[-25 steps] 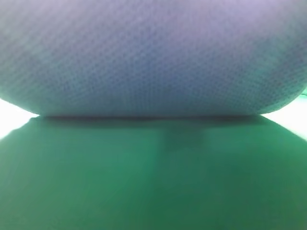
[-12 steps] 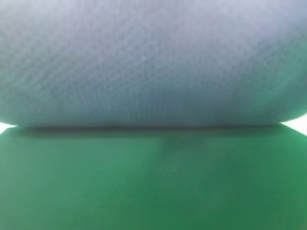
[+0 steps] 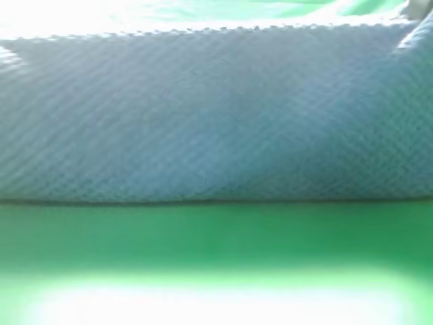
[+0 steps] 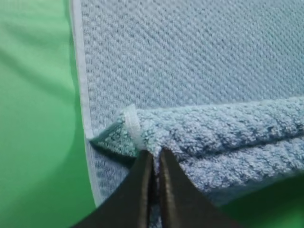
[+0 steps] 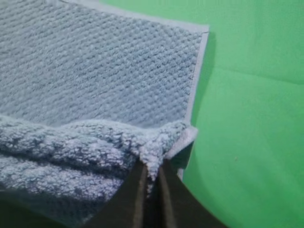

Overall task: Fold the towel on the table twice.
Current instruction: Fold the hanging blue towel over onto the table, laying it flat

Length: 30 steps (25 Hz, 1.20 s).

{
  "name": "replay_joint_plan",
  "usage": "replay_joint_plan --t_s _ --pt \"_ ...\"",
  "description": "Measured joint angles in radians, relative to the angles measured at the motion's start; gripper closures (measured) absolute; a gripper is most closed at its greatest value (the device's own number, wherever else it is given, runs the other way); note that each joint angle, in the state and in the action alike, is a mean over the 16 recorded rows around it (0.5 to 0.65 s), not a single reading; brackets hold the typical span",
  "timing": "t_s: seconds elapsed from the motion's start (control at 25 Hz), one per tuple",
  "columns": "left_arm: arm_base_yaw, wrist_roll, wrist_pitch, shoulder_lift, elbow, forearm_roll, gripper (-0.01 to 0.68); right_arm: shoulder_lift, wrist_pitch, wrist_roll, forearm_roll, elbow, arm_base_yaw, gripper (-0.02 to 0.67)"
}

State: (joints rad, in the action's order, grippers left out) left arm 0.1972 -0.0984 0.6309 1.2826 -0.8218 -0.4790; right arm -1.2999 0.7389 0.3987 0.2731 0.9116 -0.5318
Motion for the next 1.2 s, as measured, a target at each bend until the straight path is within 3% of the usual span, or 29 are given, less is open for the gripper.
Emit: replay_joint_plan --t_s 0.44,0.96,1.08,1.2 --pt "0.000 0.000 -0.067 0.301 -0.260 0.033 0.673 -0.262 -0.122 -0.120 -0.071 0.171 0.146 0.649" --pt "0.000 0.000 -0.154 0.525 -0.396 0.055 0.669 -0.495 -0.233 -0.151 -0.061 0.302 0.184 0.642" --pt "0.000 0.000 -0.171 0.546 -0.401 0.069 0.645 -0.519 -0.251 -0.152 -0.057 0.313 0.186 0.610" --pt "-0.001 0.000 -0.182 0.559 -0.404 0.091 0.573 -0.532 -0.266 -0.153 -0.054 0.319 0.187 0.530"
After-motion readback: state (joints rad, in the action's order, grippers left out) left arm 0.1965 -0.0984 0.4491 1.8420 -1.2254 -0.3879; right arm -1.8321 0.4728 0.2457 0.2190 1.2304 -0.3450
